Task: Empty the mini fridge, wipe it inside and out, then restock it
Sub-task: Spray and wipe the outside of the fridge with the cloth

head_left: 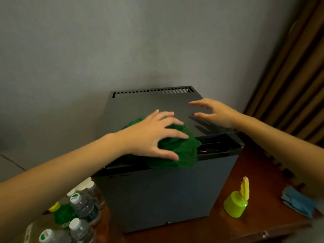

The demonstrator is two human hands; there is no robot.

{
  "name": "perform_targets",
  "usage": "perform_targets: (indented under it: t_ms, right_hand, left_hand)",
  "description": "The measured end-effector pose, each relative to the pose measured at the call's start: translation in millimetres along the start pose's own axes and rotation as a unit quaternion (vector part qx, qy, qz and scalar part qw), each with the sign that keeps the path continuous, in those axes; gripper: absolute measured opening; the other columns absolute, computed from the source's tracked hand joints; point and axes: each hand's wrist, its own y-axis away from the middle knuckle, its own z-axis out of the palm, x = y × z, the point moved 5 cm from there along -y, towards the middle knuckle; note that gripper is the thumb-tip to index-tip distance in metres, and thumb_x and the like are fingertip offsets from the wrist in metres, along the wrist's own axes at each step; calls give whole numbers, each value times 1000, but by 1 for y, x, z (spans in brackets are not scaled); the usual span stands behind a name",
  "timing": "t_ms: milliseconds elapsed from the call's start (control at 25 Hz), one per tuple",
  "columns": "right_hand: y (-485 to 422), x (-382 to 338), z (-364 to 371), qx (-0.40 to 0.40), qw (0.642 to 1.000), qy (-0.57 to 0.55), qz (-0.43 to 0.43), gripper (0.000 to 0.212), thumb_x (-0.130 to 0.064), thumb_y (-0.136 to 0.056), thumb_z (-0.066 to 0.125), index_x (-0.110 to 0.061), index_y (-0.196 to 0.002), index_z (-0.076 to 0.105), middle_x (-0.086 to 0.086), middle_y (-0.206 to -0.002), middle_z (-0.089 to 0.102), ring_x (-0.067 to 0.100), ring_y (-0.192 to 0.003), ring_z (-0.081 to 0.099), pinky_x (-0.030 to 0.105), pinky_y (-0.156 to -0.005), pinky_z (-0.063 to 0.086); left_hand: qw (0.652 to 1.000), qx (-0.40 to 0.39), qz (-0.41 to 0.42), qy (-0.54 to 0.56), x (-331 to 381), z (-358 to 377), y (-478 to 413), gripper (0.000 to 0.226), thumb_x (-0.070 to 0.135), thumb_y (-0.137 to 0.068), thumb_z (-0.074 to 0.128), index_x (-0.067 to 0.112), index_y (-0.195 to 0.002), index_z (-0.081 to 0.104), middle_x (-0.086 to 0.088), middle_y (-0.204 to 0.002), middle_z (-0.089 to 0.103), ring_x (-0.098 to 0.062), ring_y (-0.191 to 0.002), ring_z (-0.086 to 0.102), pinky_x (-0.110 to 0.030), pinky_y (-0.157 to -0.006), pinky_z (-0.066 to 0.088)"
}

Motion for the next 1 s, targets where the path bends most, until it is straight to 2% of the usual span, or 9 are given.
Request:
perform_targets:
  t_ms: [40,80,160,320,440,560,680,880,1000]
  right_hand:
    - [2,9,3,7,1000,1,-4,47,-33,-94,56,-27,-139,45,0,-138,49,16,-127,44,31,-106,34]
    - [2,15,5,11,1000,1,-11,48,-34,-94,55,-27,-140,43,1,-136,50,16,-127,43,31,-105,34]
    - [2,24,10,12,1000,1,-25,48,-34,-95,53,-27,-142,42,2,-133,51,18,-124,42,33,-103,34]
    - [-4,36,22,25,999,3,-39,46,-34,-94,55,-32,-139,44,-1,-130,54,23,-122,41,45,-103,32]
    - [-6,41,21,33,998,-20,-45,46,-31,-93,56,-32,-138,46,-2,-132,54,22,-125,38,46,-105,28]
    - [-6,45,22,39,997,-48,-43,43,-24,-93,55,-31,-135,49,-2,-131,56,22,-125,39,45,-107,28]
    - [-6,47,23,43,997,-45,-46,41,-23,-92,56,-28,-132,54,1,-130,56,24,-123,42,45,-106,31]
    - [-6,46,21,51,996,-56,-47,39,-27,-92,57,-28,-130,55,-1,-130,56,21,-123,42,43,-106,32]
    - [-5,46,21,50,996,-51,-45,37,-27,-91,57,-29,-128,57,-2,-129,57,22,-123,42,43,-106,32]
  left_hand:
    - [998,-56,-7,-29,9,12,-9,64,76,-82,34,49,-140,33,8,-152,28,-16,-143,14,-48,-118,5]
    - [996,-71,-13,-53,11,19,-13,63,75,-84,32,51,-142,26,8,-153,25,-17,-143,15,-52,-117,9]
    - [995,-34,-4,-99,15,22,-12,55,67,-91,28,50,-144,23,4,-151,29,-21,-138,25,-52,-111,23]
    - [992,34,-18,-120,42,31,-18,45,55,-96,26,48,-140,35,2,-140,41,-22,-125,38,-49,-100,33]
    - [990,35,-43,-127,62,37,-57,44,54,-94,27,45,-132,47,1,-134,44,-23,-122,40,-52,-98,32]
    - [995,5,-64,-77,68,36,-93,40,56,-92,36,39,-120,58,1,-129,42,-21,-121,36,-52,-101,27]
    - [994,6,-49,-93,62,38,-82,40,56,-90,38,38,-119,59,1,-127,43,-20,-122,36,-49,-103,24]
    - [988,13,-117,-95,38,32,-11,41,57,-90,36,47,-128,48,2,-127,40,-19,-123,35,-49,-104,26]
    - [986,12,-113,-119,49,33,-29,41,57,-90,35,46,-127,50,1,-126,43,-20,-122,35,-52,-102,29]
